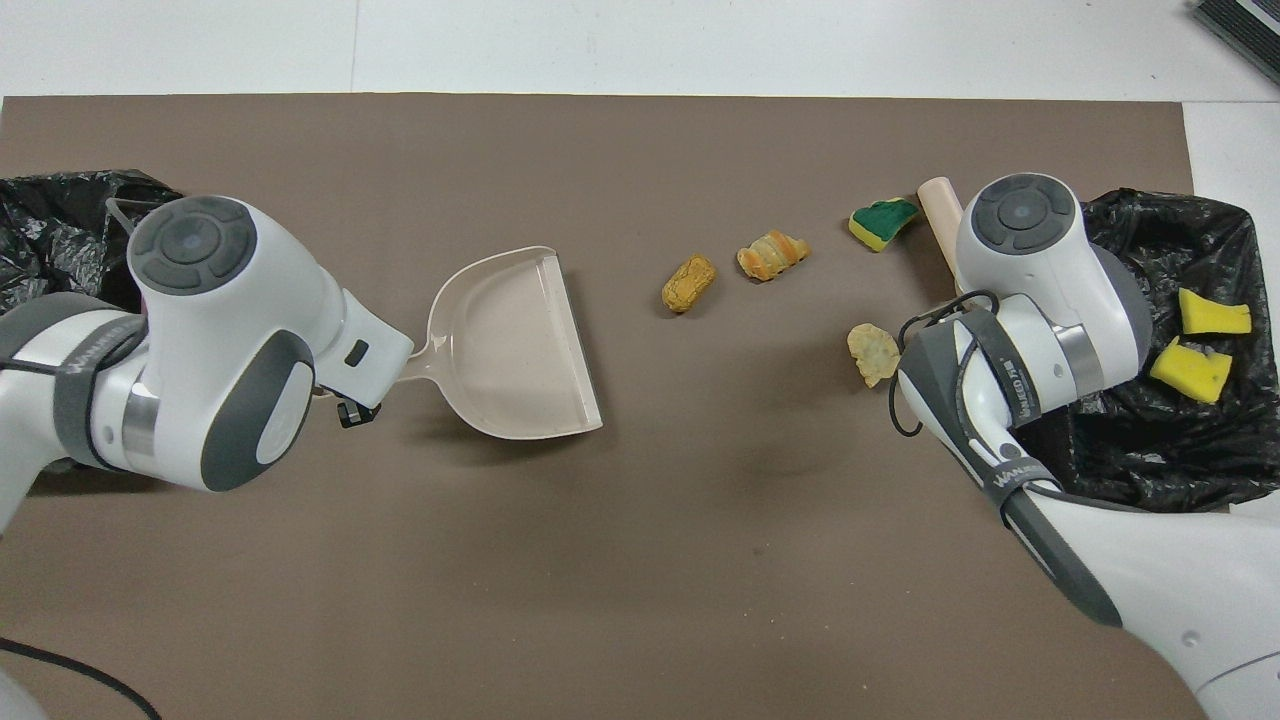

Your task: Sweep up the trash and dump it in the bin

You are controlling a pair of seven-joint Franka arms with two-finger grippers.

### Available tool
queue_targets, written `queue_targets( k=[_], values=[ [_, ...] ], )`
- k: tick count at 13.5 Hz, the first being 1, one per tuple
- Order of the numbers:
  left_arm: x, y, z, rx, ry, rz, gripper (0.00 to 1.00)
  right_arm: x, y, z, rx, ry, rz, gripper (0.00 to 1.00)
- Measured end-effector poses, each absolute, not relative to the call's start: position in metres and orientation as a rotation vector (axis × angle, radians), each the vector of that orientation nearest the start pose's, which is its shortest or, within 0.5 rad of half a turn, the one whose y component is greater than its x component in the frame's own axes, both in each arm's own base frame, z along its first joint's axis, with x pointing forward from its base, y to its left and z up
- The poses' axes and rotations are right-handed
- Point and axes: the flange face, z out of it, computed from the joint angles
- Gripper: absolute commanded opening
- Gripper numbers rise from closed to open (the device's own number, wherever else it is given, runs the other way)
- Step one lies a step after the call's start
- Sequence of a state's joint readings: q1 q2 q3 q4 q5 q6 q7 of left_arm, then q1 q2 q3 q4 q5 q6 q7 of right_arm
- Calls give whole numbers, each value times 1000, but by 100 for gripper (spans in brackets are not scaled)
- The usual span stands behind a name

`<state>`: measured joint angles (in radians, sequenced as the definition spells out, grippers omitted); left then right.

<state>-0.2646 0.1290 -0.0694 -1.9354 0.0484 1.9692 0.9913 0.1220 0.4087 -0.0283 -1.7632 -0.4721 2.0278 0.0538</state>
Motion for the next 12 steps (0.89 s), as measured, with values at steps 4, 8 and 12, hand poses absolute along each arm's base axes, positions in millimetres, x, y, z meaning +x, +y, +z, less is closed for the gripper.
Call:
queue_targets(
  k=[4, 8, 12],
  values=[
    [538, -192, 395, -2483, 1915, 180, 0, 645, 70, 322, -3494, -605, 182, 0],
    [530, -193, 380, -2487, 1914, 199, 0, 632, 131, 320, -3364, -617, 188, 0],
    [526, -197, 379, -2508, 1882, 203, 0, 623, 172, 322, -3257, -599, 185, 0]
  ],
)
